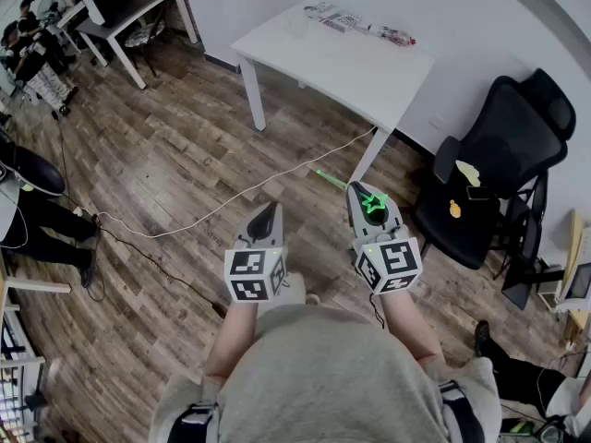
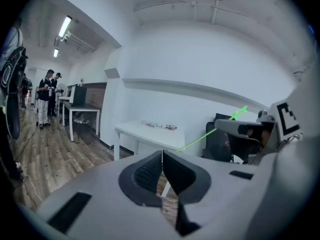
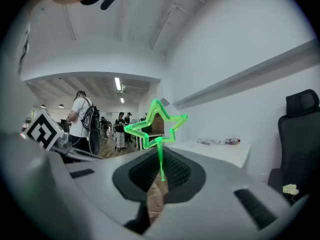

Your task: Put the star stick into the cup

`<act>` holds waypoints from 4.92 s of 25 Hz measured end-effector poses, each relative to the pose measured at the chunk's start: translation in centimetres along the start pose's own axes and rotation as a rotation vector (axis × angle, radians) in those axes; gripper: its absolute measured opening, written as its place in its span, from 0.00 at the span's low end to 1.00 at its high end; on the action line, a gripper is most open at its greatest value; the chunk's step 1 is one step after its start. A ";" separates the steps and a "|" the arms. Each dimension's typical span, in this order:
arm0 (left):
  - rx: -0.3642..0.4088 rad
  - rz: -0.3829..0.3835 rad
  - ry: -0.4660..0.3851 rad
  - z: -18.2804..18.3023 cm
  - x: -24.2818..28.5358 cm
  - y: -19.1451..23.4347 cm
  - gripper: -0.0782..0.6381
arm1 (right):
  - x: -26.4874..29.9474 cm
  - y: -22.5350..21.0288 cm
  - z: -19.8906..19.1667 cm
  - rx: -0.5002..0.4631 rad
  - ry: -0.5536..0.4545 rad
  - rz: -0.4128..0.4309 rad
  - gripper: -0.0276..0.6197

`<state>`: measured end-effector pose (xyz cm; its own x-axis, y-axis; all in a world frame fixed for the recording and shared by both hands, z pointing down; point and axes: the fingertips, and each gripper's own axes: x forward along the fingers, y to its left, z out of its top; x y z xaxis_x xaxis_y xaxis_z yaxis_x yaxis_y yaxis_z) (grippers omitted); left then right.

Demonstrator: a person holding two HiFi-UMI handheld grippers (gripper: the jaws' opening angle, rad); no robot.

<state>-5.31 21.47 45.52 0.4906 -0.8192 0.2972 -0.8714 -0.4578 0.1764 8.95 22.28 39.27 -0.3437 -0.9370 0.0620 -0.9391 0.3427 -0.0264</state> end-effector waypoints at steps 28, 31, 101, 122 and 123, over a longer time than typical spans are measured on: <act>0.016 0.004 -0.025 -1.5 -5.5 -5.4 0.12 | -7.7 0.6 1.0 0.015 -0.048 0.024 0.06; 0.009 0.011 -0.021 -2.0 -5.7 -5.4 0.12 | -7.8 0.5 0.8 0.021 -0.048 0.026 0.06; -0.014 0.039 0.049 12.7 32.2 23.6 0.12 | 40.8 -12.0 4.1 0.026 -0.037 -0.044 0.06; -0.039 0.084 0.046 18.1 49.0 27.5 0.12 | 56.7 -22.5 4.9 0.010 -0.025 0.014 0.06; -0.039 0.088 0.048 18.3 49.9 27.6 0.12 | 57.5 -23.2 4.9 0.007 -0.023 0.018 0.06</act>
<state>-5.09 -38.37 48.01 0.4129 -0.8377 0.3575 -0.9105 -0.3704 0.1837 10.96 -39.85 38.60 -0.3600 -0.9322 0.0384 -0.9328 0.3588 -0.0342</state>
